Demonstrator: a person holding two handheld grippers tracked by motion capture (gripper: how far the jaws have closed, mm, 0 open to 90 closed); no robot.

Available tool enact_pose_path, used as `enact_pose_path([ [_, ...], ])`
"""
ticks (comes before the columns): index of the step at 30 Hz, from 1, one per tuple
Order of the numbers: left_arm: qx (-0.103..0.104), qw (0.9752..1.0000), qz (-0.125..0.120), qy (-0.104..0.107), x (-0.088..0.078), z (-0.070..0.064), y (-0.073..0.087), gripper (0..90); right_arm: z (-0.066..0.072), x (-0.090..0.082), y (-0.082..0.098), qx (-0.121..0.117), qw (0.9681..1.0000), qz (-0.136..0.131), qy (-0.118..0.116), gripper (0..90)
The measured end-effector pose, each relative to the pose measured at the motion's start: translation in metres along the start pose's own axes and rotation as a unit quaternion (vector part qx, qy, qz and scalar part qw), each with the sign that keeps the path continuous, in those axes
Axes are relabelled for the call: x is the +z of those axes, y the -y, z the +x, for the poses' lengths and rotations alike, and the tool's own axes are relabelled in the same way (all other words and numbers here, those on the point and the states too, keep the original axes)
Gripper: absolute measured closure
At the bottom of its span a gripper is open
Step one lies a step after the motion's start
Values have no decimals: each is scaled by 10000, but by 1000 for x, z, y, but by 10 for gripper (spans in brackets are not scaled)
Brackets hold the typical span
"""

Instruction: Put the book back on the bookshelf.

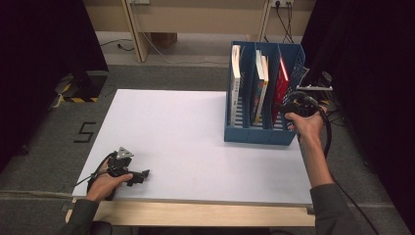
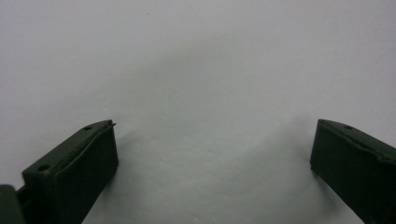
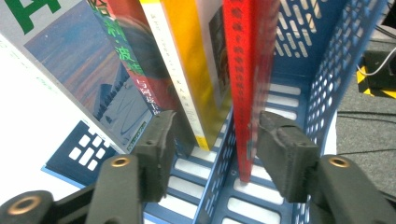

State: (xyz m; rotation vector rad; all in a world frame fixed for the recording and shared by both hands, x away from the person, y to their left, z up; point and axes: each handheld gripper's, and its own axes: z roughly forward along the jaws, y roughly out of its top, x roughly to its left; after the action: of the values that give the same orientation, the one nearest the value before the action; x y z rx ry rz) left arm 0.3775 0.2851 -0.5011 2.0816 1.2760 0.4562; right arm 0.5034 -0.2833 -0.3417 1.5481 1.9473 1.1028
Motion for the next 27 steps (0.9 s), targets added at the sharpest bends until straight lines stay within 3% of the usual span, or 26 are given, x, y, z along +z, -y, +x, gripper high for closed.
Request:
enact_pose_path([
  [11, 24, 10000, -36, 4, 0, 0, 1, 0, 2, -7, 21, 135, 9996, -153, -217, 381],
  [20, 54, 10000, -31, 8, 0, 0, 1, 0, 21, -11, 35, 165, 9983, -309, -472, 320],
  [27, 43, 10000, -51, 10, 0, 0, 1, 0, 34, -8, 53, 8, 9978, -308, -594, 280],
])
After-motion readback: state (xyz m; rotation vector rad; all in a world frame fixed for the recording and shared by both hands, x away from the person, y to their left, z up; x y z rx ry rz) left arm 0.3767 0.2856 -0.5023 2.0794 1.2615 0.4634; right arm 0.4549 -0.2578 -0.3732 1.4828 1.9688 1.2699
